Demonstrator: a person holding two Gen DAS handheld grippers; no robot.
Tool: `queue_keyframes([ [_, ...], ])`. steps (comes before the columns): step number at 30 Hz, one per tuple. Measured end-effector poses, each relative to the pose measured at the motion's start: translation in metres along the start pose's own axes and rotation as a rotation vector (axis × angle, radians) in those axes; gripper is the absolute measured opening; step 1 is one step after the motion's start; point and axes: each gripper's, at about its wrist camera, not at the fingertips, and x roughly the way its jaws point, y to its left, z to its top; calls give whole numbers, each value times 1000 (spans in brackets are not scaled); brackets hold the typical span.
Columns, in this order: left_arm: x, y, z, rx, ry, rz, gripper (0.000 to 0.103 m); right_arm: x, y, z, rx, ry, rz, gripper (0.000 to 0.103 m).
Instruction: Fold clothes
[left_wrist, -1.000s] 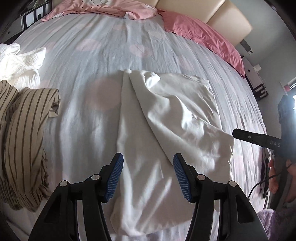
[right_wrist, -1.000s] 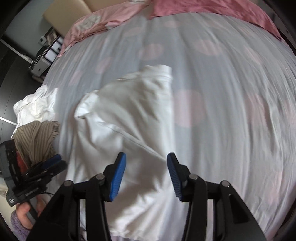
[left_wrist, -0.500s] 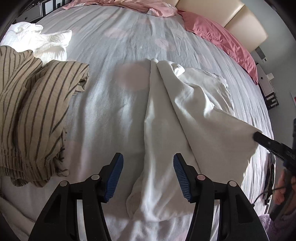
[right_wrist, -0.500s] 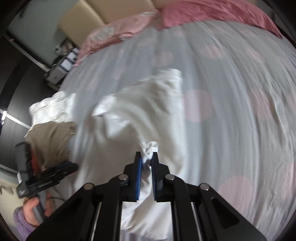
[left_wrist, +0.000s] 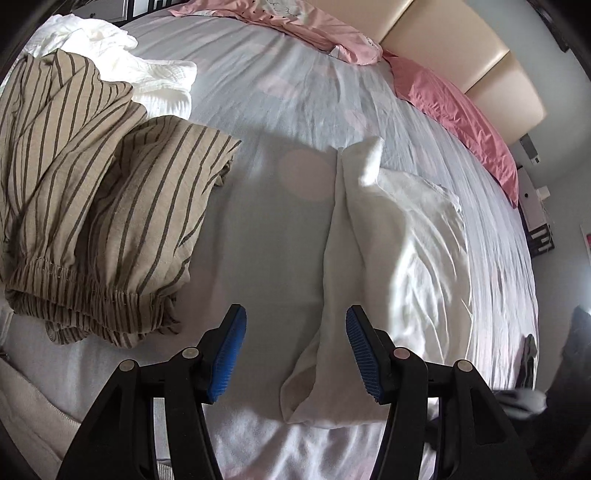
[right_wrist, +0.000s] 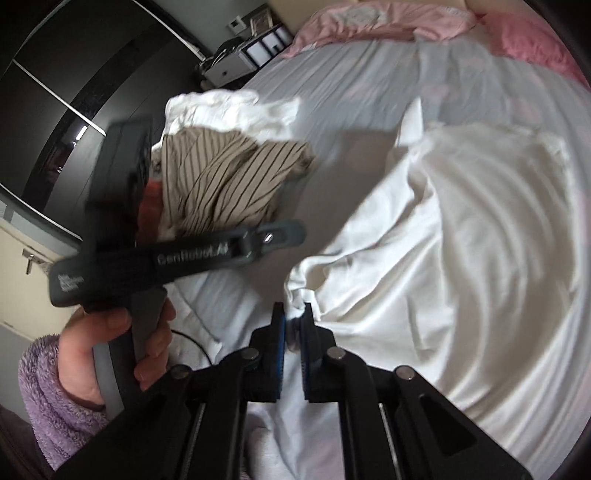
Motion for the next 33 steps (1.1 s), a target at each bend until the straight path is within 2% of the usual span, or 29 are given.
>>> queue_keyframes([
  [7,10,10,0,-32,30,-34,58,49,5,-21,-4,88,-8,7],
  [9,12,11,0,-35,40,-41,58,53,3,-24,5,100,-11,11],
  [13,16,8,-4,-19,71,-68,58,36,4,-30,-10,85,-30,13],
  [15,18,5,-5,-12,85,-78,58,19,-1,-34,-16,57,-70,17],
  [17,20,0,-6,-3,95,-84,58,-5,-12,-44,11,14,-130,20],
  [22,23,-12,6,28,92,-98,58,-49,-55,-62,144,-58,-201,24],
  [23,24,-14,11,30,81,-105,60,-56,-64,-63,163,-69,-219,25],
  [24,25,-16,18,27,69,-116,68,-63,-73,-64,183,-80,-234,25],
  [26,29,-19,30,12,43,-143,75,-74,-89,-62,226,-106,-236,29],
  [27,32,-20,36,8,31,-150,76,-78,-97,-60,245,-119,-237,32],
  [29,45,-23,47,18,14,-140,76,-83,-110,-49,253,-143,-241,45],
  [33,70,-27,70,38,-20,-118,76,-81,-124,-25,243,-173,-237,45],
])
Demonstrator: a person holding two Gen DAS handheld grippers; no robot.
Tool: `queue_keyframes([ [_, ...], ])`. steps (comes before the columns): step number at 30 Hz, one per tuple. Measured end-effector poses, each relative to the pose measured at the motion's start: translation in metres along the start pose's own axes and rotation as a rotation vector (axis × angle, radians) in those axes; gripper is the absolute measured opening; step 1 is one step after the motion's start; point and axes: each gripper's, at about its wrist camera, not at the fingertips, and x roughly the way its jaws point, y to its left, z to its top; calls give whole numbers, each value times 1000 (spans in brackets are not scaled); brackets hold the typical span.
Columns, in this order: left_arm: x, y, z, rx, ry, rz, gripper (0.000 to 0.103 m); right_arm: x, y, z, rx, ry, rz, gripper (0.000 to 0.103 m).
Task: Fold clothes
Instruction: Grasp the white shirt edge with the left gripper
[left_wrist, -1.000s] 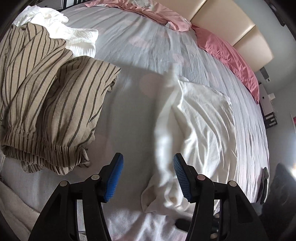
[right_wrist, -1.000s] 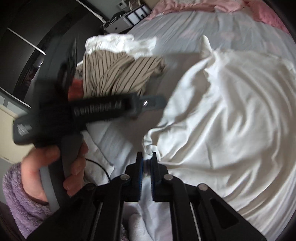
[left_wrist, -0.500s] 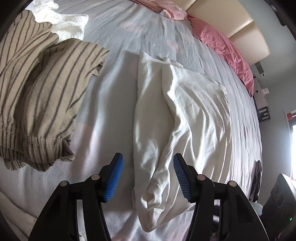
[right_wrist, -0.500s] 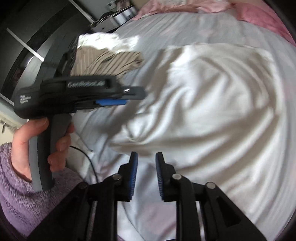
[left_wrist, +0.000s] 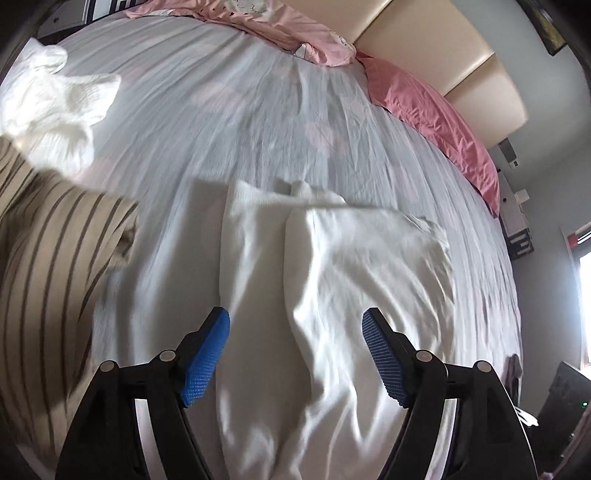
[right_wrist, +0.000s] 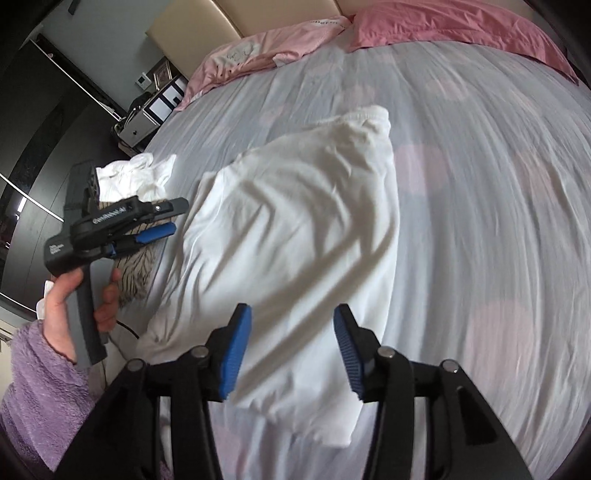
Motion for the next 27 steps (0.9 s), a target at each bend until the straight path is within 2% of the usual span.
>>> queue_keyframes([
  [4,26,7,22,2,-7,23,76,15,-8,23,-23,-5,16,45],
  [6,32,8,28,11,-18,6,76,23,-12,30,-32,2,23,46],
  [9,34,-1,33,73,-56,-17,75,33,-21,42,-34,12,18,46],
  [10,35,-5,33,97,-63,-18,71,37,-24,47,-29,15,14,45],
  [12,38,-13,34,140,-65,-21,41,41,-33,59,-11,21,1,45],
  [15,42,-19,33,192,-60,-1,20,46,-42,81,-9,17,-47,46],
  [17,40,-17,32,205,-67,34,14,47,-42,96,-15,5,-78,45],
  [20,28,-11,34,175,-90,28,15,47,-39,112,-12,-8,-89,46],
  [22,23,-10,36,170,-102,79,22,47,-35,118,-11,-14,-79,45],
  [24,21,-9,37,164,-112,140,61,48,-29,121,-21,-16,-73,45],
  [25,21,-7,36,157,-120,148,66,49,-25,121,-26,-14,-70,46],
  [27,24,-2,35,135,-113,146,69,51,-21,119,-30,-9,-54,45],
])
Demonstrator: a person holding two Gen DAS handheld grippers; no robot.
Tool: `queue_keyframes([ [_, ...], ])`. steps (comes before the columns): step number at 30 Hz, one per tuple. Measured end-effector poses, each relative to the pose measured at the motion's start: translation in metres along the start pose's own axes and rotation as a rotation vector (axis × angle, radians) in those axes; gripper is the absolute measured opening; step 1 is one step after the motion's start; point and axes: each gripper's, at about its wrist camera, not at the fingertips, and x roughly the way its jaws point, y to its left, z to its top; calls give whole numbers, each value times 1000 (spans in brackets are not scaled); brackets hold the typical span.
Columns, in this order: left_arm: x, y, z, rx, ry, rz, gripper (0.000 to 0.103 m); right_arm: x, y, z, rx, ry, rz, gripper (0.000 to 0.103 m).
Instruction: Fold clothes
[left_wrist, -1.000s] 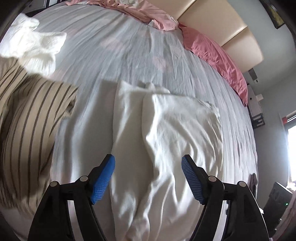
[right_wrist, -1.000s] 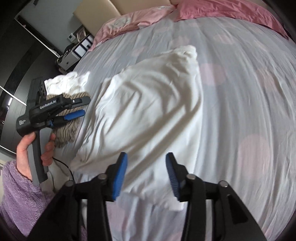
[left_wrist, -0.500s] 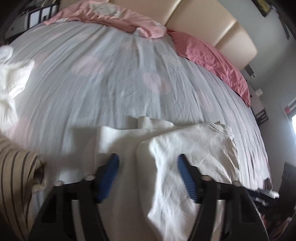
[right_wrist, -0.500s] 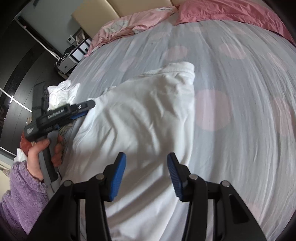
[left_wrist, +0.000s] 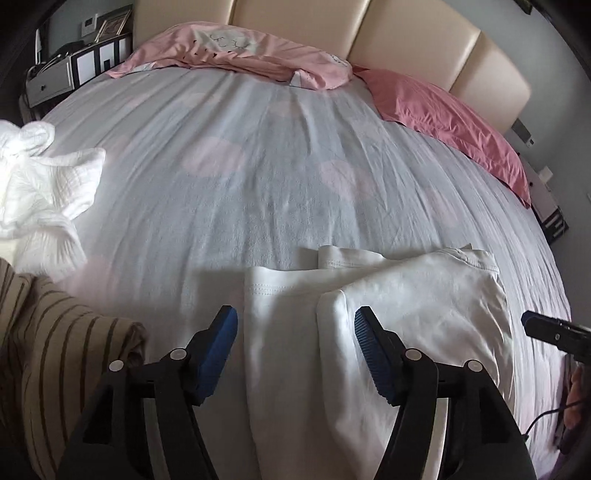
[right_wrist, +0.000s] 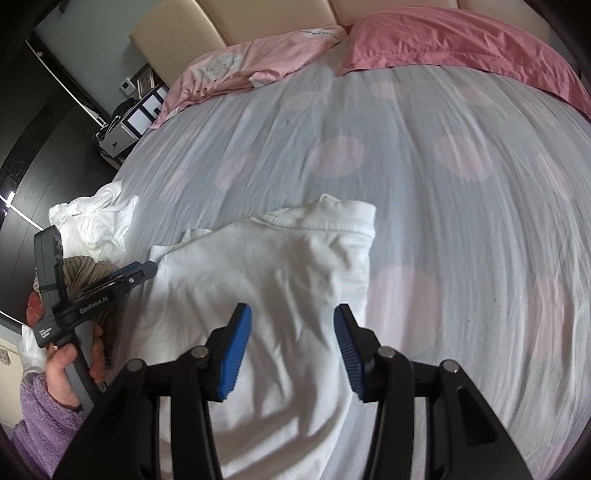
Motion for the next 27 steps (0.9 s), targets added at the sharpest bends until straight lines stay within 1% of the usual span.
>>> queue_keyframes([
  [3,15,6,-2,-41,60,-24,73,1,2,-5,0,5,-1,45],
  [5,18,6,-4,-42,61,-33,75,2,2,-9,1,10,-6,46],
  [8,15,0,-5,-48,37,-107,76,5,0,-12,1,20,-14,46],
  [10,15,-5,-6,-29,23,-113,70,9,-2,-12,2,27,-33,45],
  [11,17,-7,-6,-16,21,-108,57,11,-3,-10,5,28,-47,45],
  [12,18,-9,-7,-4,18,-103,41,13,-5,-8,8,29,-61,45],
  [13,19,-10,-7,3,15,-103,35,14,-8,-6,13,28,-74,45],
  [15,19,-7,-6,-9,5,-129,16,16,-13,-1,21,24,-99,45],
  [16,18,-6,-5,-13,0,-143,13,17,-16,1,26,18,-106,45],
  [17,16,-7,-5,-10,-7,-154,12,17,-18,4,31,12,-112,45],
  [18,14,-10,-5,1,-17,-150,12,18,-20,6,35,7,-117,45],
  [24,-3,-19,-1,46,-64,-153,11,27,-32,24,84,-11,-110,45],
  [27,-11,-19,2,53,-79,-165,11,35,-29,30,76,-10,-109,45],
])
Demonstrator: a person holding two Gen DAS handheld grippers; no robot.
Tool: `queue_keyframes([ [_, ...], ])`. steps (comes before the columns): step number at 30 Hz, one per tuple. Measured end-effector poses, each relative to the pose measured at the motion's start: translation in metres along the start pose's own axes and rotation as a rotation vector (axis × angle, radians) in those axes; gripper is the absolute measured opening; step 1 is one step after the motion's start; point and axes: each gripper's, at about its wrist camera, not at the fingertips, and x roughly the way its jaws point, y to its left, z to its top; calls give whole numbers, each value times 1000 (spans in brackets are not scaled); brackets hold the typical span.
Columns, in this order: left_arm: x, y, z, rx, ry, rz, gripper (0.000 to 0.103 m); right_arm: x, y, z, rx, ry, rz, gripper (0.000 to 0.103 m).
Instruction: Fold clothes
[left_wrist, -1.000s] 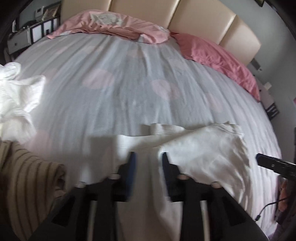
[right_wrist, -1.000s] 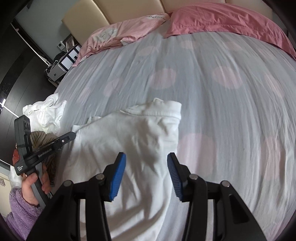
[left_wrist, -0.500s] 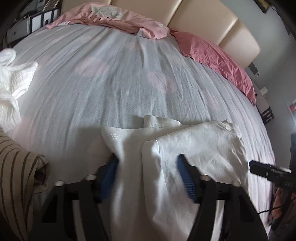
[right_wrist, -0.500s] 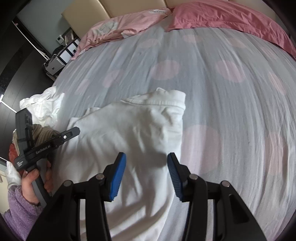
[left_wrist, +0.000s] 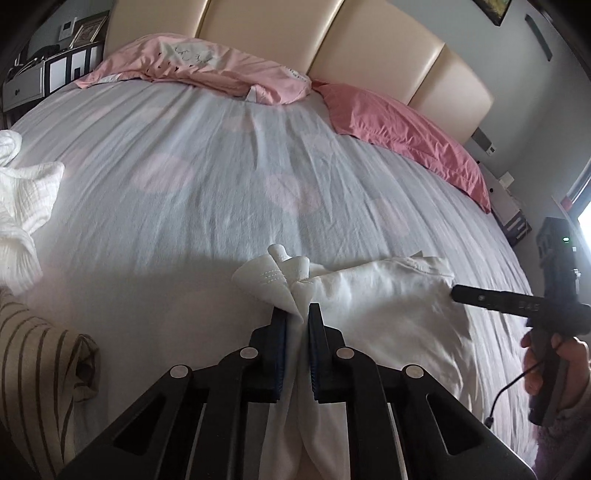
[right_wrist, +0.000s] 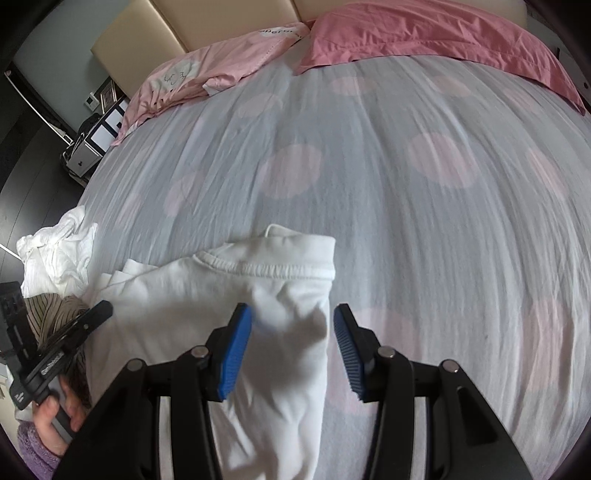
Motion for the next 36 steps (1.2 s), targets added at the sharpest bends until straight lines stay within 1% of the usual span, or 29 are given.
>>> queue_keyframes([
  [1,-1,0,1,7,1,4,11,4,2,0,-8,6,-6,41],
  [2,1,-1,1,16,5,15,11,8,3,-1,-16,12,-12,29],
  [3,3,-1,1,27,13,32,11,11,4,-1,-23,17,-23,23],
  [4,6,-1,0,39,23,47,11,12,5,-2,-30,10,-36,14],
  [6,10,3,-1,41,41,56,11,7,5,-5,-49,-11,-44,7],
  [8,10,4,-2,38,45,68,11,-1,9,-7,-70,-30,-52,7],
  [10,8,-1,-3,70,39,88,11,-9,12,-8,-92,-49,-61,7],
  [13,7,-8,-5,111,27,85,11,-16,17,-9,-117,-69,-74,6],
  [17,-5,-11,-2,104,-32,20,11,-29,14,-9,-96,-104,-91,5],
  [19,-7,-11,1,93,-45,-19,11,-36,9,-8,-74,-128,-102,5],
  [21,0,-8,1,72,-23,-31,11,-41,1,-8,-61,-147,-121,4],
  [23,8,-5,1,50,-1,-43,11,-40,-5,-6,-50,-155,-167,1],
  [24,12,-3,0,41,13,-45,11,-37,-10,-4,-42,-151,-183,1],
  [27,29,6,-3,16,75,-23,11,-24,-21,-2,-8,-97,-142,1],
  [29,35,8,-2,-1,93,-18,12,-22,-22,-4,5,-80,-118,3],
  [30,37,9,-2,-11,99,-18,13,-25,-22,-6,13,-78,-107,6],
  [31,39,9,-1,-16,105,-17,13,-28,-22,-9,21,-76,-93,6],
  [32,38,6,-1,-5,109,-13,19,-33,-20,-12,24,-70,-64,7],
  [33,37,3,-1,6,116,-5,31,-37,-19,-16,25,-61,-38,9],
  [34,36,1,-1,6,123,8,39,-41,-18,-20,26,-52,-19,18],
  [35,34,-1,0,5,130,21,57,-45,-17,-25,26,-44,0,29],
  [36,31,-3,1,5,134,30,70,-48,-17,-29,26,-32,17,33],
])
